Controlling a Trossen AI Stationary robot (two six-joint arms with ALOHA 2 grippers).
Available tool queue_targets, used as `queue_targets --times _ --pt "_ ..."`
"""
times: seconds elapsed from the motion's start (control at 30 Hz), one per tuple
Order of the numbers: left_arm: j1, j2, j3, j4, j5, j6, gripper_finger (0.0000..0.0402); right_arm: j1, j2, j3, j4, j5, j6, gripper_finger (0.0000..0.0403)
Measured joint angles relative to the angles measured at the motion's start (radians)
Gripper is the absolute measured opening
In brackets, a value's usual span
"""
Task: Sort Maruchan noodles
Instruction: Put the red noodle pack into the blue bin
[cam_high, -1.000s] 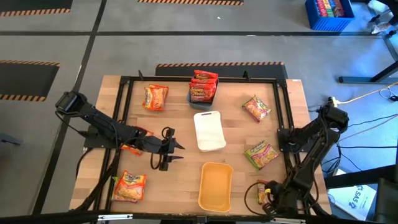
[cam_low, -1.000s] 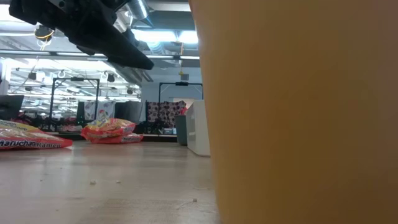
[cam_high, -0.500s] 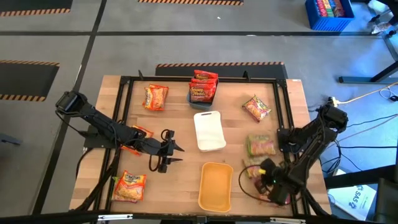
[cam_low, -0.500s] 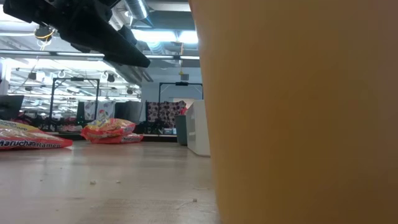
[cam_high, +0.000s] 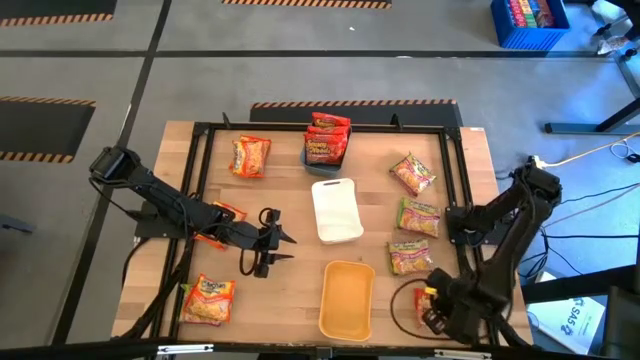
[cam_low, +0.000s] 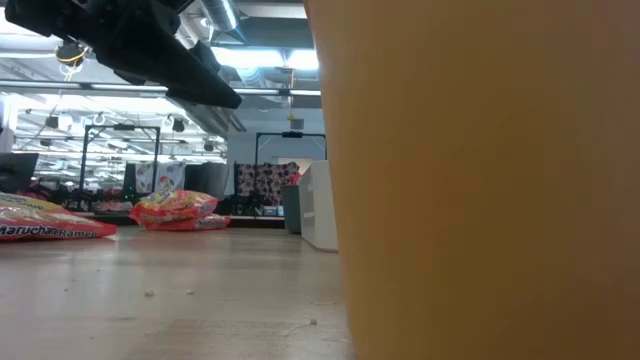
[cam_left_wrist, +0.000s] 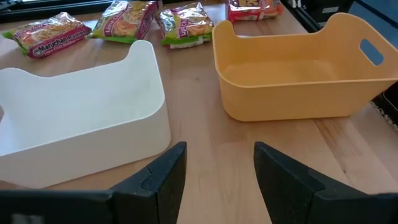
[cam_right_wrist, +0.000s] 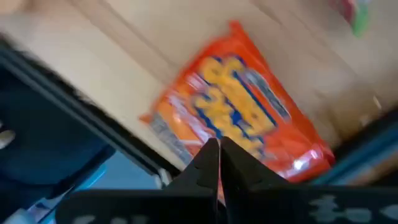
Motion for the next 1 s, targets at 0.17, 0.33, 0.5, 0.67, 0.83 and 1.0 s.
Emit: queue_targets --times 0.17,0.33,0.5,0.67,0.83,1.0 --pt "0.000 0.000 0.000 -0.003 0.001 -0.001 0.0180 0.051 0.017 -0.072 0.116 -0.140 0.139 0.0042" --pt "0.000 0.000 0.000 -0.003 0.001 -0.001 0.0180 0.058 0.038 -0.113 0.148 -0.170 0.102 0.0135" --pt "0.000 0.000 0.000 -0.003 0.001 -0.001 0.0180 0.007 0.073 -0.117 0.187 -0.127 -0.018 0.0205" --pt "0.000 0.000 0.000 -0.003 0.001 -0.001 0.0180 -0.069 0.129 -0.116 0.215 -0.094 -0.168 0.0231" --pt "0.000 0.000 0.000 -0.003 0.001 -0.001 0.0180 -0.144 0.168 -0.111 0.225 -0.081 -0.258 0.0233" --pt "0.000 0.000 0.000 -0.002 0.001 -0.001 0.0180 -0.208 0.171 -0.112 0.234 0.034 -0.262 0.0234"
